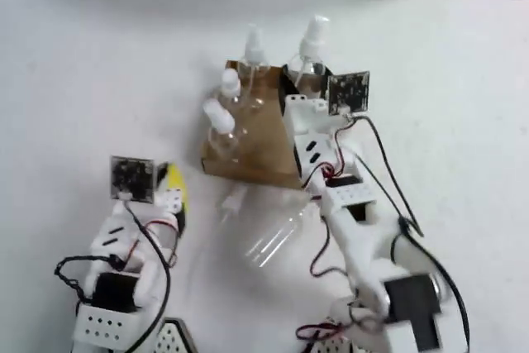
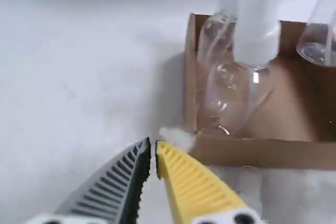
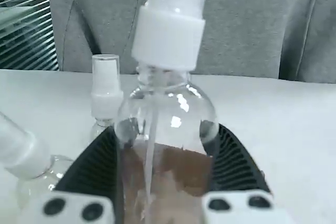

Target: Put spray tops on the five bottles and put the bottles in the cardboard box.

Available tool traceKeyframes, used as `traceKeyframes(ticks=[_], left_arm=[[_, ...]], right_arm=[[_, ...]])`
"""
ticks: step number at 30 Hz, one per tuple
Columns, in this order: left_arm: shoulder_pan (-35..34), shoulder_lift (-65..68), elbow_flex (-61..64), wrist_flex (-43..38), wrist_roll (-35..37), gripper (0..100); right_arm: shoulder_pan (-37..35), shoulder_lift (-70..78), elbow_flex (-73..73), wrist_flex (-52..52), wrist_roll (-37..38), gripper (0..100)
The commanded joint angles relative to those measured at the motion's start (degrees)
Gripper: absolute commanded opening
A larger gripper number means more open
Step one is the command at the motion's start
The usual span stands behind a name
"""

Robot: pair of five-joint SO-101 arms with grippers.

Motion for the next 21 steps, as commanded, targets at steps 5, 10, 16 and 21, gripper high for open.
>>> traceKeyframes(ticks=[5, 10, 16, 21], left_arm=[[15.08, -0.57, -0.09, -14.33, 10.73, 2], [25.8, -0.57, -0.09, -19.16, 10.64, 2], [42.07, -0.57, -0.18, -20.4, 4.13, 2], [49.36, -0.48, -0.18, -18.46, 2.55, 2]], right_arm=[[0.13, -27.56, -2.73, 32.92, -6.07, 1.6], [-0.04, -41.1, -2.73, 46.02, -6.07, 1.6], [-0.84, -47.52, -2.64, 50.95, -6.07, 1.6], [-4.44, -48.13, -2.37, 54.81, -6.42, 1.6]])
